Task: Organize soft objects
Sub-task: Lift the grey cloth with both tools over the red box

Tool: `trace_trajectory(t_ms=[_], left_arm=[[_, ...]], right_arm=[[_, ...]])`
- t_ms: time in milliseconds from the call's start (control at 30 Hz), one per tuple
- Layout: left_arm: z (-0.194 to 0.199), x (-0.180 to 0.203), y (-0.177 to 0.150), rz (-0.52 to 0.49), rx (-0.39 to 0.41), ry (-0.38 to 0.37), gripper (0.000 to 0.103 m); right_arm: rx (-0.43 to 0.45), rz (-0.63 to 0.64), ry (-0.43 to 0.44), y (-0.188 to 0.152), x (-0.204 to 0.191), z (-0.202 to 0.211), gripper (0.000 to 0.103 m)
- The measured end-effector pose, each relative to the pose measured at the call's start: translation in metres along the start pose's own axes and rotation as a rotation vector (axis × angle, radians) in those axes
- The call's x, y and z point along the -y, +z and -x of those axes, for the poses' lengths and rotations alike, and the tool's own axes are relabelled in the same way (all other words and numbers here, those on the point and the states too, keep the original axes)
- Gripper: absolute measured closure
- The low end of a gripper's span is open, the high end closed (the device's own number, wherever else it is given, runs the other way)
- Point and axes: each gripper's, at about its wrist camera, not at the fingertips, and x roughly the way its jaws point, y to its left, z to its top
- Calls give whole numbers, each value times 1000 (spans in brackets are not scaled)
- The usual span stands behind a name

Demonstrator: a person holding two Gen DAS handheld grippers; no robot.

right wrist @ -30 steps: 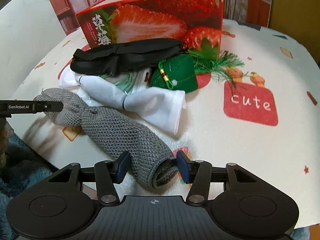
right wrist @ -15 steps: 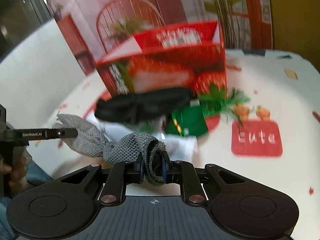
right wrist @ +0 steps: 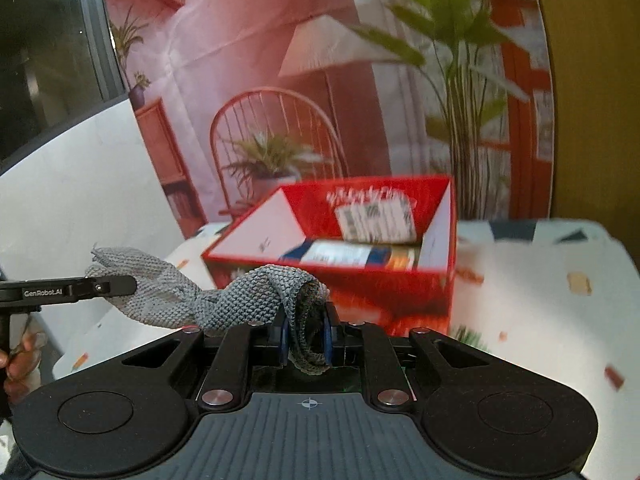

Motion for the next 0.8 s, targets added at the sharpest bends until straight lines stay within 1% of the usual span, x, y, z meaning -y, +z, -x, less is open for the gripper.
trace_trajectory(t_ms=[267, 400, 533, 600, 800], left_arm=[[-31, 2, 42, -27, -6, 17, 80], [-58, 3, 64, -34, -12, 36, 80], [-98, 4, 85, -52, -30, 75, 80], [-119, 4, 94, -58, -47, 92, 80], [-182, 5, 112, -76, -107, 140, 80]], right_arm=[[7, 53, -36, 44, 13, -27, 89], [-8, 62, -55, 65, 25, -49, 89], [-35, 80, -87, 83, 34, -82, 89], [-50, 95, -122, 92, 38, -102, 89], [-106, 133, -191, 112, 48, -165, 89]])
